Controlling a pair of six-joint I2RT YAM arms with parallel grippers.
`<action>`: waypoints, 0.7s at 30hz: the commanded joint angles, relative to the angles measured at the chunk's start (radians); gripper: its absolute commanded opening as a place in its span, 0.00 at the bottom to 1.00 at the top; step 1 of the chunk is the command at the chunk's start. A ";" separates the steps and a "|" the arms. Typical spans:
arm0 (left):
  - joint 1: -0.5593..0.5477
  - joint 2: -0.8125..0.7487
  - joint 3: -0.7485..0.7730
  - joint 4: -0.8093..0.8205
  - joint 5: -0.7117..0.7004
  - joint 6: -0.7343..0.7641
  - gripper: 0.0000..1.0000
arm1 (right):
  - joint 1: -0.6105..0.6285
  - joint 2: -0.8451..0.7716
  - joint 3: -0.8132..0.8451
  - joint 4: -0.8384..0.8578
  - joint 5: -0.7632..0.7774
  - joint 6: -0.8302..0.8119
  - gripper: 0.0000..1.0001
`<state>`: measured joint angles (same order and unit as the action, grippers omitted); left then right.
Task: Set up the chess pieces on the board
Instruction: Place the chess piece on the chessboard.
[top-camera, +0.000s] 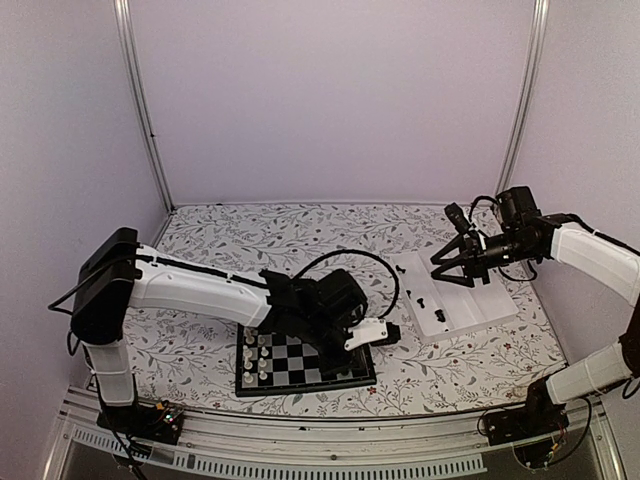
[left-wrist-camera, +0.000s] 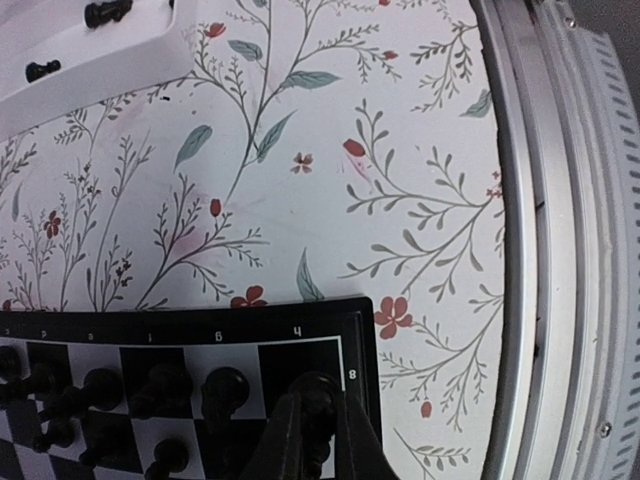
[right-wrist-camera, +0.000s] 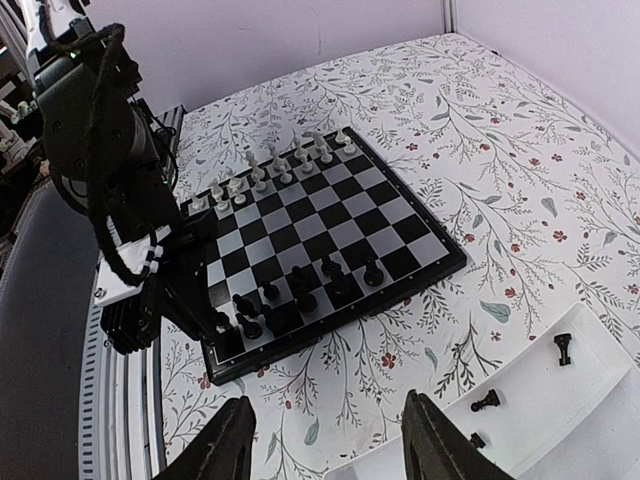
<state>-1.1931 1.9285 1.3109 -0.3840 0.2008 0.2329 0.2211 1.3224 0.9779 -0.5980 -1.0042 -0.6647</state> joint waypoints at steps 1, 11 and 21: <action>-0.014 0.023 0.036 -0.051 -0.024 0.016 0.04 | -0.004 -0.017 -0.007 0.015 -0.018 0.007 0.53; -0.014 0.053 0.067 -0.091 -0.027 0.025 0.05 | -0.004 -0.008 -0.015 0.015 -0.030 -0.004 0.53; -0.014 0.083 0.094 -0.106 -0.033 0.025 0.10 | -0.003 -0.008 -0.019 0.014 -0.036 -0.007 0.53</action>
<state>-1.1938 1.9980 1.3727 -0.4747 0.1711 0.2440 0.2211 1.3224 0.9672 -0.5964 -1.0183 -0.6666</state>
